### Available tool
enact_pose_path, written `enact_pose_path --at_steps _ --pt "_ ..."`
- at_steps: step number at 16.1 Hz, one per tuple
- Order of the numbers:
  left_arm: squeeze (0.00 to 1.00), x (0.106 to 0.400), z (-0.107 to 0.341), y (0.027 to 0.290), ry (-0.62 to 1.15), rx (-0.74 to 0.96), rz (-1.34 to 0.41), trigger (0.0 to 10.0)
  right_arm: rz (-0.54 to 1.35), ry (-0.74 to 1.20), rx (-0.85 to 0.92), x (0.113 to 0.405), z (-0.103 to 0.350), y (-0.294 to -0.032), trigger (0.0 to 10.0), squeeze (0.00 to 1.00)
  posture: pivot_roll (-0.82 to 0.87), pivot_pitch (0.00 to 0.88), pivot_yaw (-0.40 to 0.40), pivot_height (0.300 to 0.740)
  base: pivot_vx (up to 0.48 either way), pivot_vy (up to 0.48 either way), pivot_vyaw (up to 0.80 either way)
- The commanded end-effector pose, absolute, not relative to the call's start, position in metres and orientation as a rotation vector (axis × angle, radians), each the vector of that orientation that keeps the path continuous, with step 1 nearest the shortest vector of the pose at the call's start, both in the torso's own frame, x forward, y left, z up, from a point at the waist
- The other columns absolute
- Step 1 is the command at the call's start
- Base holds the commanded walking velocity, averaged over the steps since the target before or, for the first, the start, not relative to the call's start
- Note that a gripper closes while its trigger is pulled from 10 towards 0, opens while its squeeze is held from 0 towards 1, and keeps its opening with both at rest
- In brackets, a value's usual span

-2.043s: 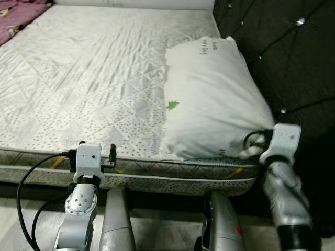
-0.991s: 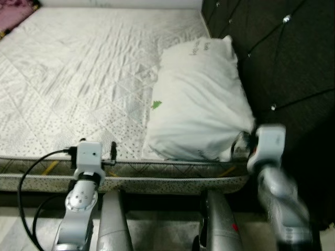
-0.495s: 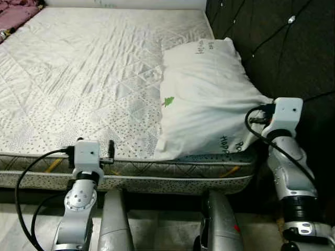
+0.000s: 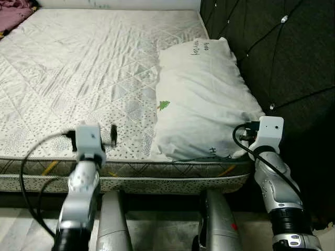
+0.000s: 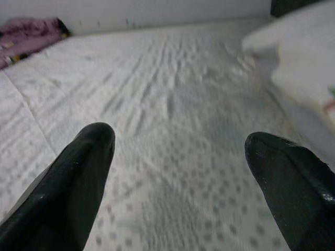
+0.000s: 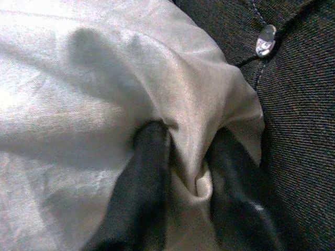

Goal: Clean up the room

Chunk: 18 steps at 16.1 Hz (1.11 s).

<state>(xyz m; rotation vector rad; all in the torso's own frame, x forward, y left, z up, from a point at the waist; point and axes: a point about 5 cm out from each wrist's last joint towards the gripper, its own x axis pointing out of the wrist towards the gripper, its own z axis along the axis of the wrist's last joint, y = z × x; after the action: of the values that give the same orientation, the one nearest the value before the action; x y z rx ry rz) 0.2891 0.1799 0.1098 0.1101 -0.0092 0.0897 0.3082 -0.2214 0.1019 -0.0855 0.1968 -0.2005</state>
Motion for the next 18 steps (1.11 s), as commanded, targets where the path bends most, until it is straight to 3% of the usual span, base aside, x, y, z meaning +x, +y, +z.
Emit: enact_pose_path --at_steps 1,3,5,7,9,10,12,14,16,18 --pt "0.00 0.293 0.113 0.183 -0.015 0.121 0.102 10.0 -0.260 0.181 -0.113 0.308 0.110 -0.233 10.0 1.00 0.02 0.000 -0.006 0.532 0.000 0.000 0.00" --pt "0.00 0.296 0.114 0.182 -0.023 0.129 0.114 10.0 -0.391 0.120 -0.189 0.302 0.121 -0.253 10.0 1.00 0.02 0.000 0.002 0.532 0.000 0.000 0.00" --pt "0.00 0.294 0.114 0.181 -0.024 0.127 0.110 10.0 -0.448 0.021 -0.221 0.303 0.143 -0.255 10.0 1.00 0.02 0.000 0.007 0.532 0.000 0.000 0.00" --pt "0.00 0.289 0.110 0.183 -0.007 0.131 0.100 10.0 -0.384 -0.145 -0.227 0.312 0.177 -0.236 10.0 1.00 0.03 0.000 0.021 0.532 0.000 0.000 0.00" --pt "0.00 0.286 0.108 0.182 0.003 0.136 0.089 10.0 -0.338 -0.176 -0.247 0.315 0.185 -0.225 10.0 1.00 0.04 0.000 0.007 0.532 0.000 0.000 0.00" --pt "0.00 0.284 0.106 0.182 0.005 0.137 0.085 10.0 -0.308 -0.118 -0.226 0.315 0.173 -0.219 10.0 1.00 0.04 0.000 -0.007 0.532 0.000 0.000 0.00" --pt "0.00 0.279 0.101 0.184 0.018 0.114 0.133 10.0 -0.163 0.313 -0.159 0.288 0.095 -0.211 10.0 1.00 0.04 0.000 -0.035 0.532 0.000 0.000 0.00" --pt "0.00 0.278 0.102 0.181 0.016 0.108 0.136 10.0 -0.141 0.461 -0.154 0.265 0.070 -0.218 10.0 1.00 0.04 0.000 -0.040 0.532 0.000 0.000 0.00" --pt "0.00 0.279 0.104 0.179 0.013 0.111 0.121 10.0 -0.174 0.484 -0.152 0.262 0.070 -0.229 10.0 1.00 0.03 0.000 -0.026 0.532 0.000 0.000 0.00" --pt "0.00 0.275 0.103 0.179 0.019 0.098 0.108 10.0 -0.265 0.346 -0.166 0.270 0.090 -0.240 10.0 1.00 0.02 0.000 -0.019 0.532 0.000 0.000 0.00"
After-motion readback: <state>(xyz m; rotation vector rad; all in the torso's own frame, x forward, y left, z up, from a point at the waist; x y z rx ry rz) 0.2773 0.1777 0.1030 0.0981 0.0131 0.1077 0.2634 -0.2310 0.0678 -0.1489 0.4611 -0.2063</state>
